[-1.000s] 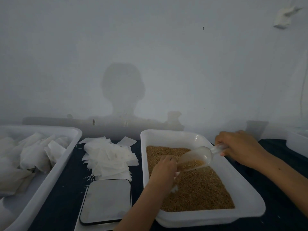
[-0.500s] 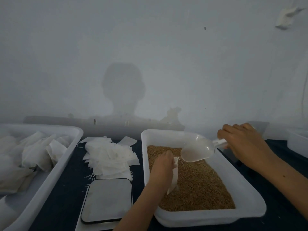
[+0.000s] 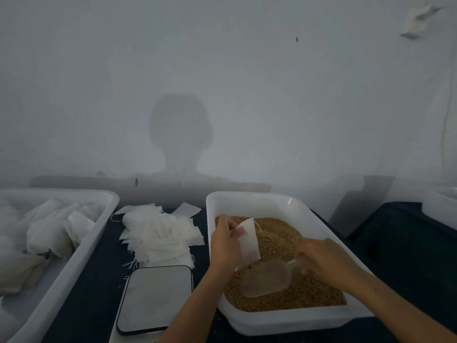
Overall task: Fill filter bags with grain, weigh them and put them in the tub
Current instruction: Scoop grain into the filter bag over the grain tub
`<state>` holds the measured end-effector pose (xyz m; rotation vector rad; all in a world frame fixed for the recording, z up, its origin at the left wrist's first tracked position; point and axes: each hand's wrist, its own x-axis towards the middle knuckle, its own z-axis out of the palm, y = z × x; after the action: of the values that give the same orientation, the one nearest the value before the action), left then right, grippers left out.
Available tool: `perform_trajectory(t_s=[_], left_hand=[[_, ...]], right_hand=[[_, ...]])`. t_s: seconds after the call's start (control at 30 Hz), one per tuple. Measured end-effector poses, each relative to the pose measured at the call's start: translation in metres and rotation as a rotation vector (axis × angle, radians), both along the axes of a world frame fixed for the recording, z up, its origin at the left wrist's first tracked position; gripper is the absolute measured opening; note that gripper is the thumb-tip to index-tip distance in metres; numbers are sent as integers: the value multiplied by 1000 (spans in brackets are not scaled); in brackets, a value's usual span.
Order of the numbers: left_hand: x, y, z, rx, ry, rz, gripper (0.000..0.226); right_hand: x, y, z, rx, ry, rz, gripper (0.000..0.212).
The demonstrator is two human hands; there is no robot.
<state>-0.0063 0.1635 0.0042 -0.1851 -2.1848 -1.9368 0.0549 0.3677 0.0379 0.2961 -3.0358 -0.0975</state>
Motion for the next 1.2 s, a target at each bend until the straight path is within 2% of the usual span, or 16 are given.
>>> perform_trajectory(t_s=[0.1,0.3,0.43,0.57,0.7,0.93,1.07,1.13,1.2], left_hand=[[0,-1,0,10,-10,-3,17],[-1,2,-2,-67,5,10,27],[0,3,-2,-126,12,5,30],[2,3,-2,-217,37,0,30],[4,6,-4,-287,70,-46,32],[5,9,-7,-560,58,-101,38],[3,9,-2,-652,44,-186,23],[2,9,-3,-668,66,-194,28],[2,9,-4,-660,106,-183,17]], right_hand=[[-2,-5,-7,-37,-11,28,13],[3,-3,-16,-185,-66,19,5],[6,-6,-22,-278,-129,28,8],[10,0,-11,-379,-194,-24,17],[17,16,13,-446,-143,-80,15],[15,38,45,-360,51,-139,19],[9,31,46,-306,99,-151,18],[8,22,49,-265,171,-125,16],[7,17,51,-199,226,-89,15]])
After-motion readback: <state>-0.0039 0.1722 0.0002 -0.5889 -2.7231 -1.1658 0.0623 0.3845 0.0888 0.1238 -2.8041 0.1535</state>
